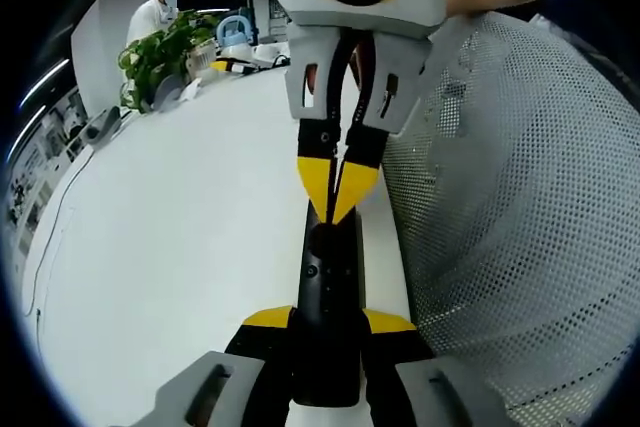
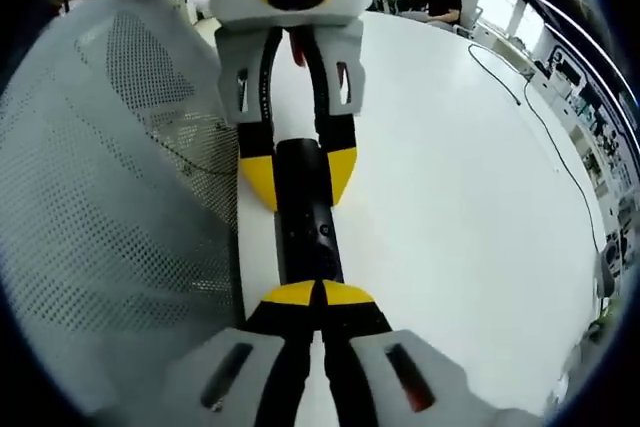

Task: Press the specified remote control buttons in sequence, fully releasing each button before pressing the next.

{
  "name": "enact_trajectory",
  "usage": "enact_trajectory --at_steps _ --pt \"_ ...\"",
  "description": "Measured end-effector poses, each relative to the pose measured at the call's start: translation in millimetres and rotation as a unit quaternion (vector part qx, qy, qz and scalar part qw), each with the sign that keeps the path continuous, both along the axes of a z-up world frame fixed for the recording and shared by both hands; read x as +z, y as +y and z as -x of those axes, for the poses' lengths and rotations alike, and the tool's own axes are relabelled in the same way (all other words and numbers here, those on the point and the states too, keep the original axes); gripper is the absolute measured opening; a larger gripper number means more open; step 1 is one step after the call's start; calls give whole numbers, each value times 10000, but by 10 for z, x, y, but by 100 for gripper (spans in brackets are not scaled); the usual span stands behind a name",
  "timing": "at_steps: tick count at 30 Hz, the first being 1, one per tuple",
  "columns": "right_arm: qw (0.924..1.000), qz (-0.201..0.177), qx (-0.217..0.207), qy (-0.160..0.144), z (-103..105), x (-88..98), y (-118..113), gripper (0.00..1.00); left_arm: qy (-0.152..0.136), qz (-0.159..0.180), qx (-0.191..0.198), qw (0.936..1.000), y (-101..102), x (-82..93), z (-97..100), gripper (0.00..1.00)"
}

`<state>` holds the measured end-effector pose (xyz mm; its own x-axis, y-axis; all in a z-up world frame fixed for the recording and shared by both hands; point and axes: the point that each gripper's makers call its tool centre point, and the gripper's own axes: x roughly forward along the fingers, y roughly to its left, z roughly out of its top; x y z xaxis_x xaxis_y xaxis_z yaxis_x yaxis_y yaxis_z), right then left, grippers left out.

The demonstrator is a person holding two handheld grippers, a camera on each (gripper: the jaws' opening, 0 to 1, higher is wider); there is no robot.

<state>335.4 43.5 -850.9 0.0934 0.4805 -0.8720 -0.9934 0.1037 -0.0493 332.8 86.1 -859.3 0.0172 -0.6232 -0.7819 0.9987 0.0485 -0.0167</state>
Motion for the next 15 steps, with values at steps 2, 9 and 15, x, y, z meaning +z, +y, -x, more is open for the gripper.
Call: enact_trajectory --at_steps 2,9,15 --pt "10000 -58 -36 4 -6 0 18 0 -2 -6 -3 10000 0 -2 0 26" --pt "9999 -141 -45 -14 -3 -4 23 0 -5 -10 -5 10000 -1 -2 0 26" --pt "9992 -323 -193 155 -15 8 55 0 -4 -5 3 10000 -1 -4 0 26"
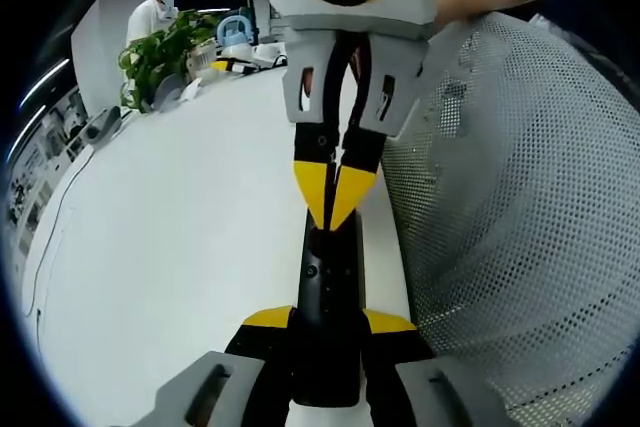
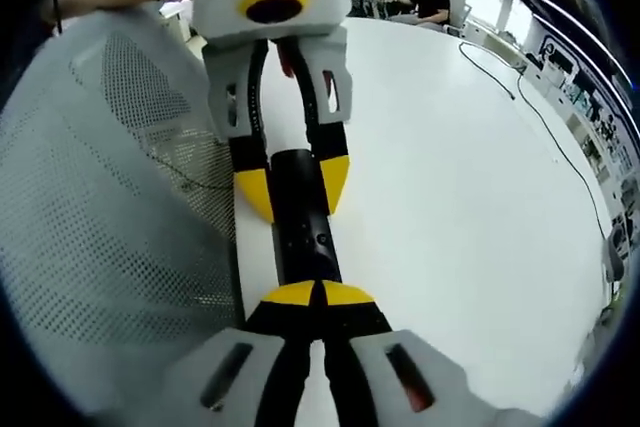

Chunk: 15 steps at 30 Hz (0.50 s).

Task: Press the specified remote control buttons in sequence, fully releasing each button before pressing the next.

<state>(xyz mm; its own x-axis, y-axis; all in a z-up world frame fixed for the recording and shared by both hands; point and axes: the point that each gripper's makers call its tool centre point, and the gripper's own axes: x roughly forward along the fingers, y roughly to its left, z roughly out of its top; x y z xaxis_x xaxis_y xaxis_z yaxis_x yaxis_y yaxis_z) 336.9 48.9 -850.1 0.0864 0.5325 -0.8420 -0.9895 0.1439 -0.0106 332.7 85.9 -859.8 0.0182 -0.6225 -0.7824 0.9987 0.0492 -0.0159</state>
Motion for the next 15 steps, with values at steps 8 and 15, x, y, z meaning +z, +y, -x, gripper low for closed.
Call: enact_trajectory --at_steps 8,15 --pt "9997 39 192 -170 18 -9 75 0 -4 -3 -7 10000 -1 1 0 26" --pt "9998 23 89 -178 -3 -12 80 0 5 -17 -25 10000 0 1 -1 26"
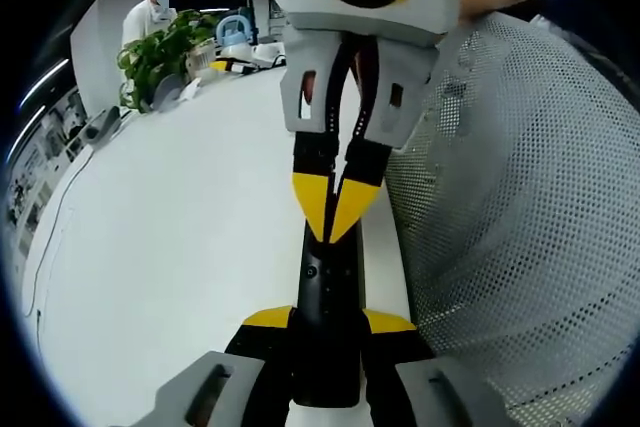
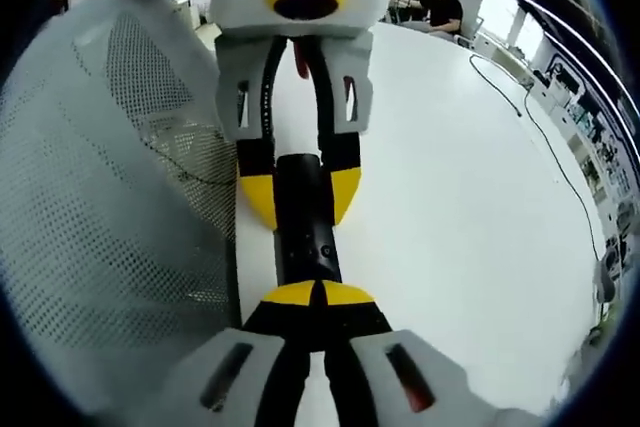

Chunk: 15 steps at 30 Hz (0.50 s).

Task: Press the specified remote control buttons in sequence, fully releasing each button before pressing the next.

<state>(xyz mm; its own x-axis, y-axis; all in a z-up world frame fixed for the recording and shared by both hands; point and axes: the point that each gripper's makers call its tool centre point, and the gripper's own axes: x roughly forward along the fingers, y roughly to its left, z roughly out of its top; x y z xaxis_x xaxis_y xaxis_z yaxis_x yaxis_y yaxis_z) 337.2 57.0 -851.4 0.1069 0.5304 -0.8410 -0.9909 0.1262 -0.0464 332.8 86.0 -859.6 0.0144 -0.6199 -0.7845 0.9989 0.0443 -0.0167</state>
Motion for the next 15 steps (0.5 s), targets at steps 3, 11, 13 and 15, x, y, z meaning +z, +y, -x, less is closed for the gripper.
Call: enact_trajectory --at_steps 3,11,13,15 --pt "9988 -226 -285 324 -7 7 5 0 -3 0 6 10000 0 -2 0 26" --pt "9996 -189 -96 160 5 13 63 0 -3 7 24 10000 0 -2 -2 26" --pt "9993 -251 -150 227 -8 15 52 0 -2 9 27 10000 0 0 -1 26" --pt "9992 -301 -109 241 -8 12 48 0 -2 9 27 10000 0 0 -1 26"
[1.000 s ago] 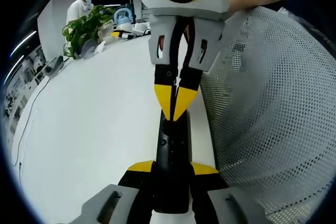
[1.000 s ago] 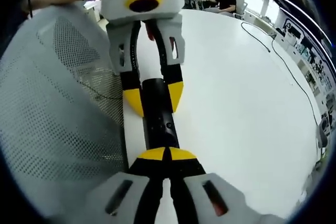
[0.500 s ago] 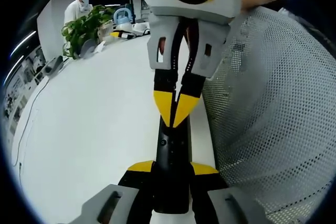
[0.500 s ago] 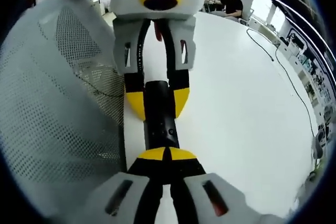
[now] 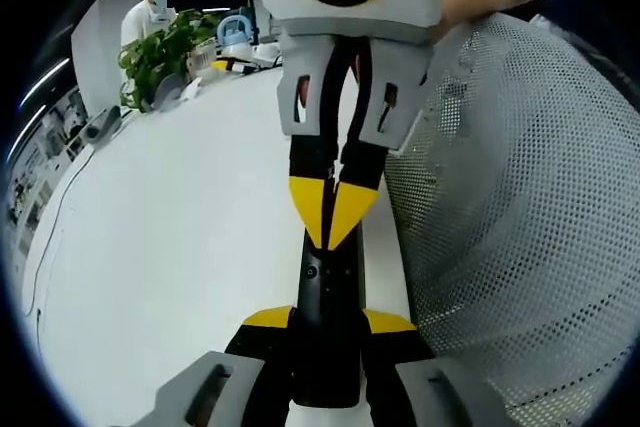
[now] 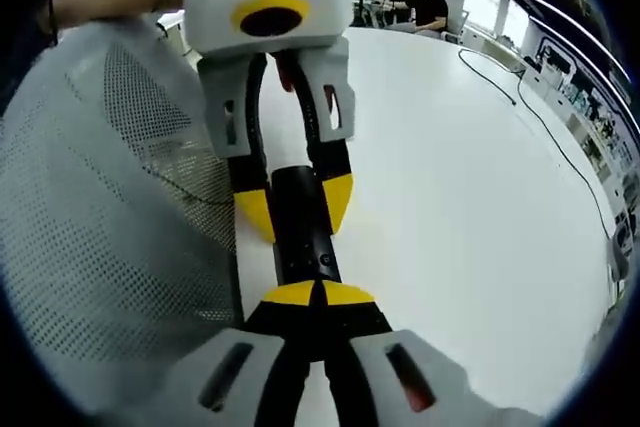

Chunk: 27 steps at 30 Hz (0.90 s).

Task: Press the specified remote control buttons in sequence, fully releasing each button before pressing the next.

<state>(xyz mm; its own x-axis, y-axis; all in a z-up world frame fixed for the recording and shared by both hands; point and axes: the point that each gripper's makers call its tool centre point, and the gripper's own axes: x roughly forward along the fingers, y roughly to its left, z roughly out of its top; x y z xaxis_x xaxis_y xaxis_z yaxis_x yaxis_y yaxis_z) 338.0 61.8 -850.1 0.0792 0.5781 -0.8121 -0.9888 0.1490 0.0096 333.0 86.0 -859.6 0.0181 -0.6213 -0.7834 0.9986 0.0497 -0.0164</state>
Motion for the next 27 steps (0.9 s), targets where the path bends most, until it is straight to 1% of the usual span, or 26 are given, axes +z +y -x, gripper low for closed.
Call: enact_trajectory --at_steps 3,7,10,13,15,21,25,27 --pt "10000 -32 -30 52 2 6 6 0 -3 6 2 10000 0 1 0 26" --pt "10000 -25 74 -47 11 16 26 0 -6 8 0 10000 1 0 0 26" --pt "9999 -31 121 -1 42 2 63 0 -5 10 0 10000 3 0 -1 26" --pt "9998 48 166 -103 42 2 61 0 -5 10 2 10000 3 0 -1 26" --pt "9992 119 284 -237 43 -2 62 0 -7 5 -4 10000 2 2 0 26" --pt "9994 146 192 -247 36 0 57 0 -5 -4 -13 10000 2 0 1 26" --pt "9990 198 251 -326 39 9 61 0 3 5 10 10000 2 3 3 26" --pt "9993 139 245 -265 52 7 76 0 5 5 19 10000 1 1 3 26"
